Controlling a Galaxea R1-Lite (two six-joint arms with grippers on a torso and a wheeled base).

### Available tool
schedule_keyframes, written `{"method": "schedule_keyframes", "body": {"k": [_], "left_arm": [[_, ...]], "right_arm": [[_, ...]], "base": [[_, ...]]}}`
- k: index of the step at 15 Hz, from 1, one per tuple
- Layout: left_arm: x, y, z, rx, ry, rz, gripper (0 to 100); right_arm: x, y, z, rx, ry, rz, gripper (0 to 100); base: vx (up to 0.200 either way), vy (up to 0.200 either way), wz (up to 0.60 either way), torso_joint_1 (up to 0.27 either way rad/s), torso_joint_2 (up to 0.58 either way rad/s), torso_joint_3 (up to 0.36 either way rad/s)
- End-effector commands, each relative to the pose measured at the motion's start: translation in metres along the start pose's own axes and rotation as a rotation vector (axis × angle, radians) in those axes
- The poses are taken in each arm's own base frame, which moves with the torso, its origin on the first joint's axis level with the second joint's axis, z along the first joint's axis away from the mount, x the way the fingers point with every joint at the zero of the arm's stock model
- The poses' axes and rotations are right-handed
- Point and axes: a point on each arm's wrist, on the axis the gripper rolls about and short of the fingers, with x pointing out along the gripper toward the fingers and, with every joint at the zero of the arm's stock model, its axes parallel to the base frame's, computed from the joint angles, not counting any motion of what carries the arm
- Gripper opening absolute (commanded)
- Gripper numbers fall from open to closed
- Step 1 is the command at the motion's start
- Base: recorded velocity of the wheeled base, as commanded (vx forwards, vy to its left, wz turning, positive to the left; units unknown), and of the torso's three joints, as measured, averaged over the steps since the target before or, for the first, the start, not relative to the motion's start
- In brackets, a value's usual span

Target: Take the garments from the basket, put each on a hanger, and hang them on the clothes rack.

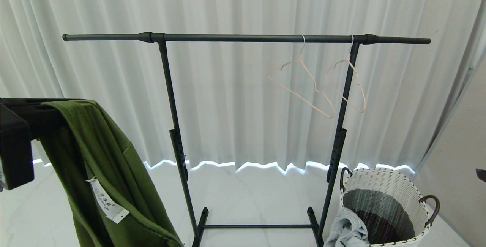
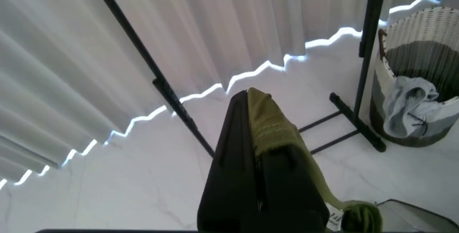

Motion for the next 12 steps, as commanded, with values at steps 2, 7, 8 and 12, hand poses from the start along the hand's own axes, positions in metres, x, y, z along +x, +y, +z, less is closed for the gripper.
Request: {"method": "schedule_keyframes", "body": {"k": [2,7,8,12], "left_arm": [[0.0011,-0.0006,-0.0002,0.001,0.003,-0.001,0],[0.0018,0.0007,0.0001,0.01,0.005,0.01,0],[0.0017,0.0006,-0.0005,0.013,0.005,0.009,0],[0.0042,-0.0001,0.0016,0.005,-0.014,0.012,0]], "right_arm": [[-0.0024,-0.0005,-0.0022,0.001,-0.006,-0.001,100],[-0.0052,-0.0009,-0.0082,0.0,-0.007,-0.004,100],[-0.0052,-0.0009,-0.0082,0.0,-0.007,-0.004,100],[-0.002,-0.0001,-0.0073,0.005,-0.023,-0.008,100]], "base": [[0.0,0.0,0.0,0.205,-0.48,-0.281],[0.0,0.0,0.0,0.224,-0.5,-0.282],[0.0,0.0,0.0,0.237,-0.52,-0.286],[0.0,0.0,0.0,0.25,-0.53,-0.283]]}}
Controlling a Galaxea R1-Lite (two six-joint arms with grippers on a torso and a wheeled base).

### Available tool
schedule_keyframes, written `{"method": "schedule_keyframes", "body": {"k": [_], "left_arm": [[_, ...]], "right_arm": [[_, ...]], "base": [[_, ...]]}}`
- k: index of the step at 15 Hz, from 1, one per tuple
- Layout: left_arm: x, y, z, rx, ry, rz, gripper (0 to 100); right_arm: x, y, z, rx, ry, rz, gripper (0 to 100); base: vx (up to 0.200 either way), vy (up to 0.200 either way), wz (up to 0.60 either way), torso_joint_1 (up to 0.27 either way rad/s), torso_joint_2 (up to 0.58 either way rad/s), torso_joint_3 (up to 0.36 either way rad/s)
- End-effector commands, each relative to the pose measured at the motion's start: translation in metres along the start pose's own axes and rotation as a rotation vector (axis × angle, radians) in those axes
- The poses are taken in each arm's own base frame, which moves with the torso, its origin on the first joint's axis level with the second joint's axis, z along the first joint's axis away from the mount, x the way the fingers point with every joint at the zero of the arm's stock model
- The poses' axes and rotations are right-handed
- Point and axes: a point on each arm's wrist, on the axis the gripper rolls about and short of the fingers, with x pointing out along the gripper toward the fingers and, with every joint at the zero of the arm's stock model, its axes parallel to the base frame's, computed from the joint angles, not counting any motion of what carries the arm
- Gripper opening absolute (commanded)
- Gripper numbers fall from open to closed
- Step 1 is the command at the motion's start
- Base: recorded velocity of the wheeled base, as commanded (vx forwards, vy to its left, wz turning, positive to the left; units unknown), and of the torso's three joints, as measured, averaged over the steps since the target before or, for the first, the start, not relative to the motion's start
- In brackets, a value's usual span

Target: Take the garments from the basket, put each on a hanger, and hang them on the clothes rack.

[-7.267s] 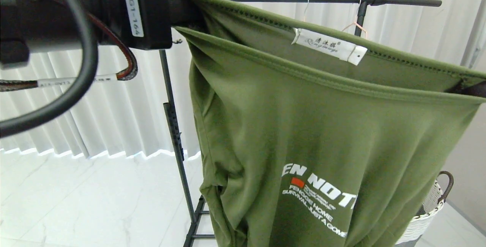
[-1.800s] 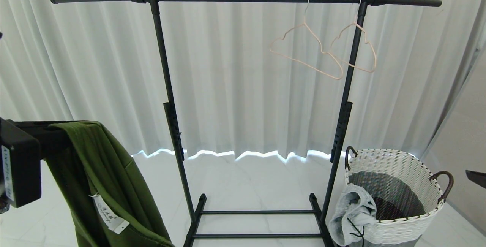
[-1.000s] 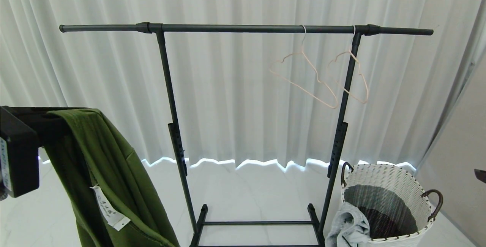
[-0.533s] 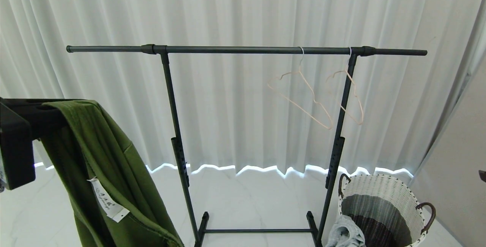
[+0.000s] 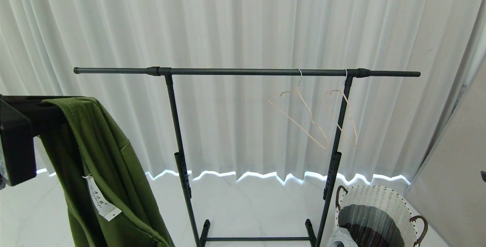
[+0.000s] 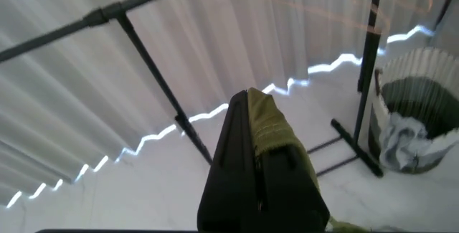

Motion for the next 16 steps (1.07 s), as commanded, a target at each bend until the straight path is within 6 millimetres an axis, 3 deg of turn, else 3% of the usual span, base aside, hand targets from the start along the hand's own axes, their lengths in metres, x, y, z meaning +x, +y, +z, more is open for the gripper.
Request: {"method": "schedule_keyframes", "body": {"k": [1,6,16], "left_arm": [[0.005,-0.002,0.003,-0.007,-0.02,0.004,0],[0.013,0.004,0.004,0.049,-0.023,0.056,0],[0.017,0.002,0.003,0.054,-0.007,0.051,0]], "right_arm": [[0.004,0.001,-0.001,0.001,-0.003,-0.002,100],[0.012,0.002,-0.003,0.006,0.017,-0.02,100],[0.015,0.001,-0.01,0.008,0.041,-0.036,100]], "base": [[0.0,0.0,0.0,0.159,-0.33,-0.178],[0.0,0.0,0.0,0.036,-0.07,-0.041],[0.2,0.0,0.0,0.006,0.0,0.001]]}}
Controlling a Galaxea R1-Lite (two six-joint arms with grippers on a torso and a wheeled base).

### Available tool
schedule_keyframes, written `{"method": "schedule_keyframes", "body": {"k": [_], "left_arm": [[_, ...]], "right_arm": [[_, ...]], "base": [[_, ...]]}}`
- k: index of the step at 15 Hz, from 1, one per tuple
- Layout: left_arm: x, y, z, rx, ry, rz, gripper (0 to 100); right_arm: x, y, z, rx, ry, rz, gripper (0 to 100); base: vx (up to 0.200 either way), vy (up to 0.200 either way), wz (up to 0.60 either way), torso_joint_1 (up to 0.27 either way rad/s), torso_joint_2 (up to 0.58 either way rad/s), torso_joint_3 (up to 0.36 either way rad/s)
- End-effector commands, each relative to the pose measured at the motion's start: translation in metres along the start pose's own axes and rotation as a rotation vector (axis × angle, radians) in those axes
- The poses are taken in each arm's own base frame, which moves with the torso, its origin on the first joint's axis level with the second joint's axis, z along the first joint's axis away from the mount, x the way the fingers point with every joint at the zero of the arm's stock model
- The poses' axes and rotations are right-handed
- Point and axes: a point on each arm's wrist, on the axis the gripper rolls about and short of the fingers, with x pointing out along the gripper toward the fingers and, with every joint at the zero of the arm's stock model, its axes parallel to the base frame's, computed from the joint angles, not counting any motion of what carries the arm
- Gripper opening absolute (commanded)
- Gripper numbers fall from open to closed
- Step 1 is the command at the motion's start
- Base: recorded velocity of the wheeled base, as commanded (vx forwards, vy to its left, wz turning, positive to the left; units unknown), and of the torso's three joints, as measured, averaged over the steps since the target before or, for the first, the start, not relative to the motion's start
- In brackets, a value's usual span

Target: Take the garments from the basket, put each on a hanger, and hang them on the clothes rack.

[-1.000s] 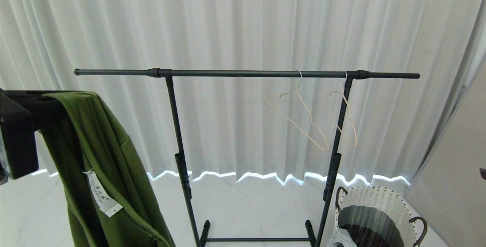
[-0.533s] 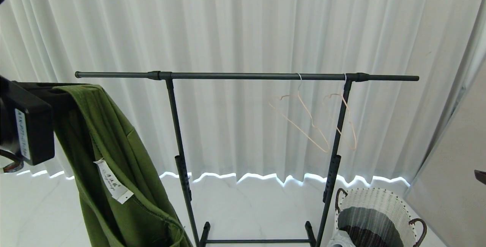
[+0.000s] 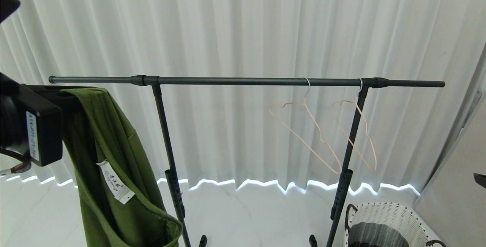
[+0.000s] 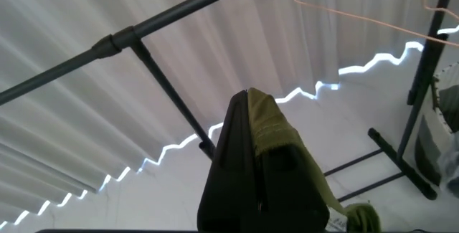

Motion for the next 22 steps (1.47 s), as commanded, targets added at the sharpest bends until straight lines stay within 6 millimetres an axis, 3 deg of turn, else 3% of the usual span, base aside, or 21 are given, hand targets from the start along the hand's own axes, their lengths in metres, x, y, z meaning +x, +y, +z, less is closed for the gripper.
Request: {"method": "schedule_keyframes", "body": {"k": [1,10,13,16,22], "left_arm": [[0.001,0.0,0.0,0.0,0.002,-0.002,0],[0.005,-0.005,-0.011,0.012,0.042,-0.014,0],[0.007,-0.008,-0.021,0.024,0.071,-0.021,0],[0.008,-0.01,-0.024,0.03,0.08,-0.025,0],[0.009,-0.01,-0.019,0.013,0.021,-0.026,0]], "right_arm": [[0.002,0.001,-0.003,-0.006,0.014,0.001,100],[0.005,0.003,-0.004,-0.001,0.024,0.052,100],[0.021,0.007,-0.005,0.025,0.091,0.05,100],[0.046,0.013,0.003,0.134,0.123,0.043,100],[0.141,0.04,0.016,0.245,0.19,0.02,100]], "base": [[0.2,0.0,0.0,-0.002,0.01,0.002],[0.2,0.0,0.0,0.003,0.0,0.002],[0.067,0.0,0.0,0.002,0.0,0.001],[0.0,0.0,0.0,0.0,0.0,0.0],[0.0,0.0,0.0,0.0,0.0,0.0]]}}
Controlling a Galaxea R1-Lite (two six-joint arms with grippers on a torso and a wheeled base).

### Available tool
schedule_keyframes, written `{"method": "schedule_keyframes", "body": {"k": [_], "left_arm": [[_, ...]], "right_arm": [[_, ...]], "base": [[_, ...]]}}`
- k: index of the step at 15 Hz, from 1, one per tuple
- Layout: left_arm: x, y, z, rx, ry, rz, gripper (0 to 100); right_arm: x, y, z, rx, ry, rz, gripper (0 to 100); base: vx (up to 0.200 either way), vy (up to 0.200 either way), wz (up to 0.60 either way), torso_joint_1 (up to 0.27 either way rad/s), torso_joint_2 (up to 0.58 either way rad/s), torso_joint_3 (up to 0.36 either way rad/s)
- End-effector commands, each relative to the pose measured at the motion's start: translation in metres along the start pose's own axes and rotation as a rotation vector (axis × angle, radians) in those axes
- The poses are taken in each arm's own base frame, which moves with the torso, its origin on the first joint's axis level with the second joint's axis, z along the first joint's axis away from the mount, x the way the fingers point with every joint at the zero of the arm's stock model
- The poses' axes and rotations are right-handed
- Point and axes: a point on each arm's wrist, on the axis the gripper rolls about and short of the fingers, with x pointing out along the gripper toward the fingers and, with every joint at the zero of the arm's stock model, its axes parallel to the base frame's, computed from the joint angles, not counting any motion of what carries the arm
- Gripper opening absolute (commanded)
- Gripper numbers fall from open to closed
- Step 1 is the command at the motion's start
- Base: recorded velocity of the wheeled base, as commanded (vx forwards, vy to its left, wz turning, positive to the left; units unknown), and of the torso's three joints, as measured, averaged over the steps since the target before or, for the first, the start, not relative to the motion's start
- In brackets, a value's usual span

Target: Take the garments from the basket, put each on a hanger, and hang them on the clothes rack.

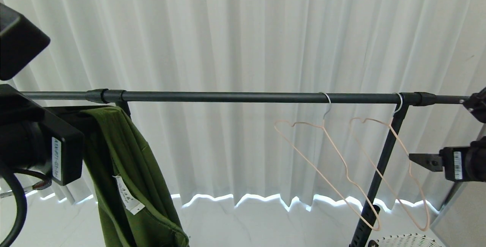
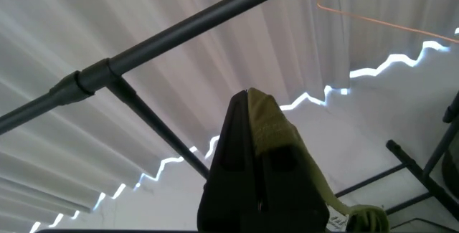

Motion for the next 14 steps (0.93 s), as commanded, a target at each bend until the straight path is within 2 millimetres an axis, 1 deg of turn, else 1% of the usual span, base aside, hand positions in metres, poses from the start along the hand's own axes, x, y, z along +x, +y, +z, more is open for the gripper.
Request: {"method": "schedule_keyframes", "body": {"k": [1,2,4,5,9,14], "left_arm": [[0.0,0.0,-0.001,0.001,0.002,0.0,0],[0.0,0.0,-0.002,0.001,0.003,0.0,0],[0.0,-0.001,-0.003,0.001,0.006,-0.001,0],[0.0,-0.001,-0.003,0.002,0.009,-0.002,0],[0.003,-0.004,-0.009,0.01,0.027,-0.008,0],[0.001,-0.005,-0.011,0.014,0.021,-0.015,0]], "right_arm": [[0.06,0.015,-0.004,-0.016,0.095,-0.034,100],[0.073,0.017,-0.006,-0.021,0.109,-0.049,100],[0.09,0.021,-0.009,-0.027,0.125,-0.076,100],[0.094,0.022,-0.01,-0.026,0.126,-0.078,100],[0.093,0.021,-0.011,0.036,0.127,-0.084,100],[0.09,0.016,-0.026,0.037,0.157,-0.119,100]], "base": [[0.0,0.0,0.0,0.0,0.0,0.0],[0.0,0.0,0.0,0.0,0.0,0.0],[0.0,0.0,0.0,0.0,0.0,0.0],[0.0,0.0,0.0,0.0,0.0,0.0],[0.0,0.0,0.0,0.0,0.0,0.0],[0.0,0.0,0.0,0.0,0.0,0.0]]}}
